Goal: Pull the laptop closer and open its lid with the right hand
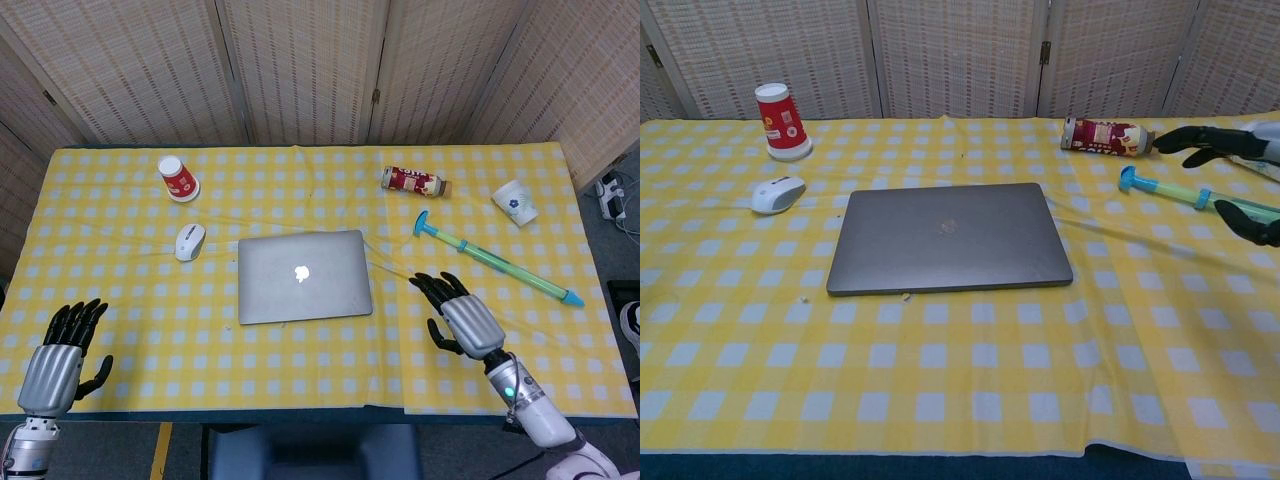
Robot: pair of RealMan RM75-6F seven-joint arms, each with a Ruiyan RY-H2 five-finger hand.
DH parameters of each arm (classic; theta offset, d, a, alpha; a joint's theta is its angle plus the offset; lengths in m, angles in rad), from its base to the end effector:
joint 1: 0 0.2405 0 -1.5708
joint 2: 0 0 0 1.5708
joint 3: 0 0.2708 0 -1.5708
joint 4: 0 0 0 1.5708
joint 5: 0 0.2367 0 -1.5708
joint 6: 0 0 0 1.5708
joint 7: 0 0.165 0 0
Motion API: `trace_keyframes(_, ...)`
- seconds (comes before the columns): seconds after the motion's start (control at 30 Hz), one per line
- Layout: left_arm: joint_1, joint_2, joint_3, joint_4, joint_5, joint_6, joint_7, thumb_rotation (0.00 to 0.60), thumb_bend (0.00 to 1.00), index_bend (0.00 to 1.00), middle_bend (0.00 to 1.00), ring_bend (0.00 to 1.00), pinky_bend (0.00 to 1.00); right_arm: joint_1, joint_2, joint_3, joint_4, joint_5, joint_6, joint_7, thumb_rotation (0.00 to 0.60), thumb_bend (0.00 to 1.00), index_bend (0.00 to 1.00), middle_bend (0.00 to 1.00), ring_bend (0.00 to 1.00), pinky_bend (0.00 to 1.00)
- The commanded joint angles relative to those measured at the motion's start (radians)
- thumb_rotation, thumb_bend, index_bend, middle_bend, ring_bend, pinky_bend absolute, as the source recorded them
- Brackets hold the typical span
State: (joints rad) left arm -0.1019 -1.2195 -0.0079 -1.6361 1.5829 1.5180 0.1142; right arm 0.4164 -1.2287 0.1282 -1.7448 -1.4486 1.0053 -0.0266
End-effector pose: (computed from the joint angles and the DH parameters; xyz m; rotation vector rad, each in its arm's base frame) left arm -0.3025 0.1985 0.0989 -1.4701 -0.8702 -0.9681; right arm -0.2199 -0.2924 0.0328 1.8131 -1.1480 1.0122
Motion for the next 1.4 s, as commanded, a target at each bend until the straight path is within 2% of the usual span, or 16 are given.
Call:
trace_keyframes(0.03, 0.001, 0.002, 0.001, -0.003, 0.003, 0.002, -0.001, 0.6, 0.47, 0.07, 0.1, 0.02, 0.0, 0.144, -0.101, 0.089, 0.037, 0.186, -0.157, -0.123, 0.6, 0.72, 0.0, 0.09, 0.11, 0.0)
trace_keyframes(0.1, 0.002, 0.005, 0.002, -0.007, 0.004, 0.003, -0.003, 0.6, 0.47, 0.07, 0.1, 0.02, 0.0, 0.202, -0.132, 0.119, 0.068, 0.282, -0.211, -0.168, 0.594, 0.72, 0.0, 0.09, 0.1, 0.0)
trace_keyframes(0.27, 0.008, 0.013, 0.003, -0.012, 0.002, 0.008, -0.005, 0.6, 0.47, 0.07, 0.1, 0.02, 0.0, 0.373, -0.209, 0.171, 0.189, 0.549, -0.324, -0.275, 0.401, 0.72, 0.0, 0.1, 0.08, 0.0)
trace_keyframes(0.4, 0.013, 0.019, 0.003, -0.014, -0.006, 0.009, -0.004, 0.6, 0.47, 0.07, 0.1, 0.02, 0.0, 0.496, -0.27, 0.172, 0.294, 0.727, -0.358, -0.349, 0.354, 0.72, 0.0, 0.11, 0.08, 0.0)
trace_keyframes(0.5, 0.019, 0.024, 0.001, -0.019, -0.015, 0.013, -0.001, 0.6, 0.47, 0.07, 0.1, 0.02, 0.0, 0.582, -0.313, 0.163, 0.368, 0.862, -0.373, -0.395, 0.35, 0.62, 0.0, 0.11, 0.07, 0.0)
trace_keyframes(0.57, 0.023, 0.026, 0.0, -0.022, -0.019, 0.018, -0.006, 0.6, 0.47, 0.07, 0.1, 0.02, 0.0, 0.639, -0.34, 0.157, 0.419, 0.946, -0.379, -0.421, 0.35, 0.49, 0.0, 0.11, 0.07, 0.0)
trace_keyframes(0.63, 0.026, 0.028, 0.001, -0.022, -0.022, 0.018, -0.007, 0.6, 0.47, 0.07, 0.1, 0.02, 0.0, 0.684, -0.364, 0.146, 0.463, 1.002, -0.378, -0.447, 0.349, 0.44, 0.0, 0.11, 0.07, 0.0)
trace_keyframes(0.87, 0.035, 0.029, 0.004, -0.021, -0.04, 0.012, -0.004, 0.6, 0.47, 0.07, 0.1, 0.02, 0.0, 0.822, -0.451, 0.089, 0.618, 1.184, -0.394, -0.546, 0.348, 0.44, 0.0, 0.15, 0.07, 0.0)
trace_keyframes(1.03, 0.038, 0.028, 0.002, -0.018, -0.05, 0.008, -0.006, 0.6, 0.47, 0.07, 0.1, 0.02, 0.0, 0.875, -0.5, 0.066, 0.705, 1.264, -0.406, -0.586, 0.35, 0.44, 0.0, 0.18, 0.07, 0.0)
trace_keyframes(1.4, 0.035, 0.023, -0.002, -0.012, -0.067, -0.012, 0.005, 0.6, 0.47, 0.07, 0.1, 0.02, 0.0, 0.959, -0.568, 0.038, 0.851, 1.415, -0.483, -0.658, 0.348, 0.44, 0.0, 0.16, 0.05, 0.0)
